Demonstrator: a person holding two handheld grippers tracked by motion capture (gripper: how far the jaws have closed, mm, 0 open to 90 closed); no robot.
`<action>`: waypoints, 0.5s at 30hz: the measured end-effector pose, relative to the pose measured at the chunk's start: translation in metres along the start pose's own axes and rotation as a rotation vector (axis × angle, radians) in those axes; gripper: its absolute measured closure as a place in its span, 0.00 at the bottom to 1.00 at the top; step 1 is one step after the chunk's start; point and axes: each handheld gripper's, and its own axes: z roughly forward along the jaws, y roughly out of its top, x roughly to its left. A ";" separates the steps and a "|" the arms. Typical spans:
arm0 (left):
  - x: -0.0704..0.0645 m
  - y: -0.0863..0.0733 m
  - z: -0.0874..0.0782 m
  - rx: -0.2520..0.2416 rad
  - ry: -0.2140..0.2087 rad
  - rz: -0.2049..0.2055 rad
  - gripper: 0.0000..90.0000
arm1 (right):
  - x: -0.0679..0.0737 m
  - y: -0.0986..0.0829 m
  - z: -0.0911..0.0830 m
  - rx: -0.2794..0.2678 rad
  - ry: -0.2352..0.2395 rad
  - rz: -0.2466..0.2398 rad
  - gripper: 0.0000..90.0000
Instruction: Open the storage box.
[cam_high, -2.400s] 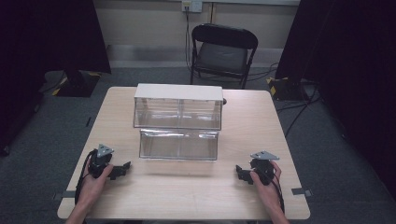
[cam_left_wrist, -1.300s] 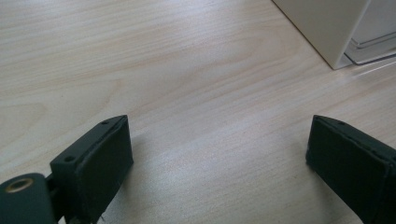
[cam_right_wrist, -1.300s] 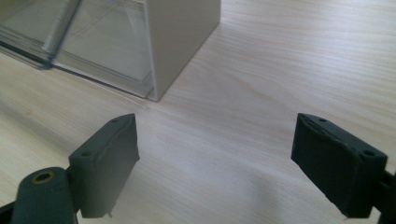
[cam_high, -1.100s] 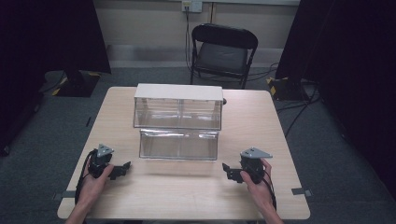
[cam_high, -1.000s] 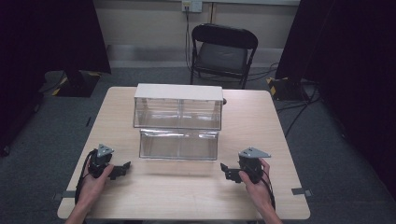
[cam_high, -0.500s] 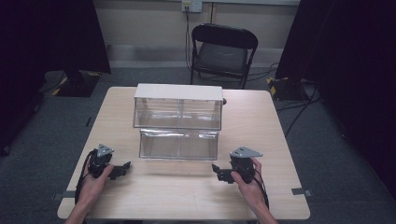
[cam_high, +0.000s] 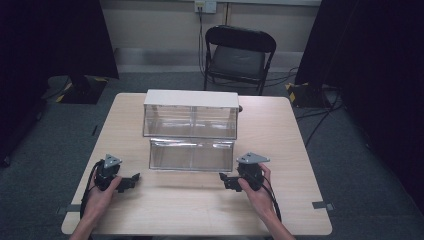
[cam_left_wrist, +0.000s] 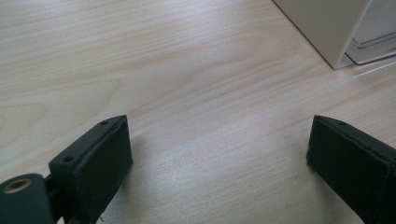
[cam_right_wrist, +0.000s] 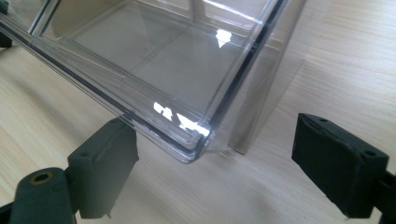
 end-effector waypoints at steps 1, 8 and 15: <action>0.000 0.000 0.000 0.000 0.000 0.000 0.07 | 0.001 0.000 0.001 -0.003 -0.002 -0.002 0.15; 0.000 0.000 0.000 0.000 0.001 0.002 0.07 | 0.004 -0.002 0.000 -0.030 -0.006 -0.005 0.15; 0.000 0.000 0.000 0.000 0.000 0.000 0.07 | 0.003 0.000 -0.003 -0.030 0.009 -0.017 0.15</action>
